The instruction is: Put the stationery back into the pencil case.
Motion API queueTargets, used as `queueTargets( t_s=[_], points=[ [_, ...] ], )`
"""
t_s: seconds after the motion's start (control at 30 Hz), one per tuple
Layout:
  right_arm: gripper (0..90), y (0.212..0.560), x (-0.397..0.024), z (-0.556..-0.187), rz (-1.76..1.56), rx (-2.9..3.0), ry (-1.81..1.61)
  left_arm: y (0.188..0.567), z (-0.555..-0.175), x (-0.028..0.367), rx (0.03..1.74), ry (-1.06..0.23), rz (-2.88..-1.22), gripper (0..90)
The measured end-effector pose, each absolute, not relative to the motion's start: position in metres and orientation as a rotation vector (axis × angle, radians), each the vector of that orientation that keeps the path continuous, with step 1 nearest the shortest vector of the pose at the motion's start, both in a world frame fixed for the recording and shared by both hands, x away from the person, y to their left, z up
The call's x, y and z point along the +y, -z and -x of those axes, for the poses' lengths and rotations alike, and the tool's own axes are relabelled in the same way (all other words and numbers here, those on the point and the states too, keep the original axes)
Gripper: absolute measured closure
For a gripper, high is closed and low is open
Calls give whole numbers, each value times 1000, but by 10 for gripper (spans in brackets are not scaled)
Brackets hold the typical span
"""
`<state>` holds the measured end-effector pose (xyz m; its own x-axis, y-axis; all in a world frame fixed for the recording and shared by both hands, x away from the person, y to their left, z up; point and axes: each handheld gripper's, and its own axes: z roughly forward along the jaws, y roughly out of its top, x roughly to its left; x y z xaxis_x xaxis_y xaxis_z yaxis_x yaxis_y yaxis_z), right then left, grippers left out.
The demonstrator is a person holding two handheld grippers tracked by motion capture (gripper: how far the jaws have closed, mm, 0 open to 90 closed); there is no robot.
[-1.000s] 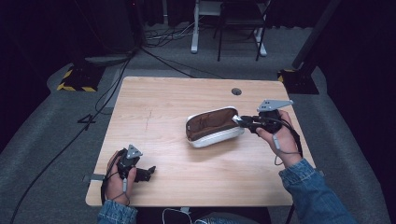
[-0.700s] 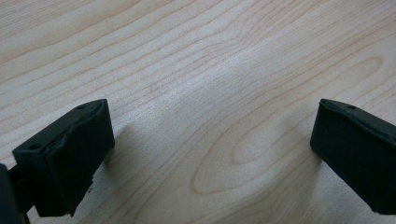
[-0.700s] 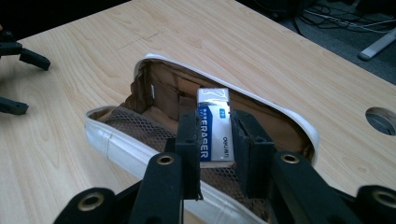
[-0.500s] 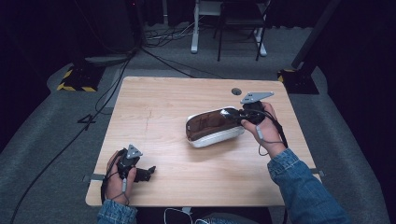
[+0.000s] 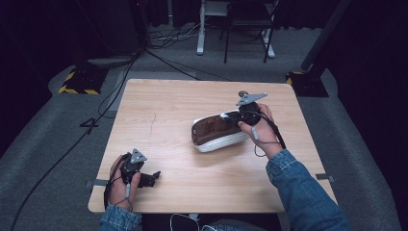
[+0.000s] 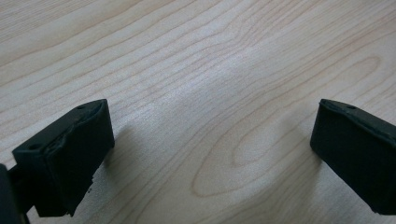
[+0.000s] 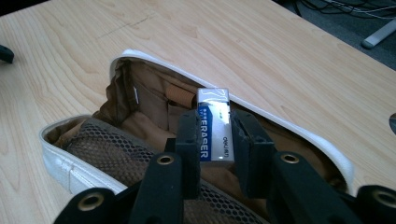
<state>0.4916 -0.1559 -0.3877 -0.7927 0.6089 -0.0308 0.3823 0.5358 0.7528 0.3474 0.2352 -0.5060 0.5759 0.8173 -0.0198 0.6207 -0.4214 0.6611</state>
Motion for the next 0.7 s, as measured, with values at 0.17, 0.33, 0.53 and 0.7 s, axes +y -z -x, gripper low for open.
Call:
queueTargets(
  t_s=[0.17, 0.33, 0.53, 0.7],
  points=[
    [735, 394, -149, -494, -815, 2509, -1080, 506, -347, 235, 1142, -407, -2180, 1],
    [735, 401, -145, -499, -812, 2547, -1046, 506, -347, 235, 1142, -406, -2181, 1],
    [735, 407, -141, -499, -786, 2583, -1029, 506, -348, 235, 1139, -406, -2180, 1],
    [735, 413, -135, -498, -755, 2622, -1010, 506, -348, 235, 1139, -406, -2180, 1]
  ],
)
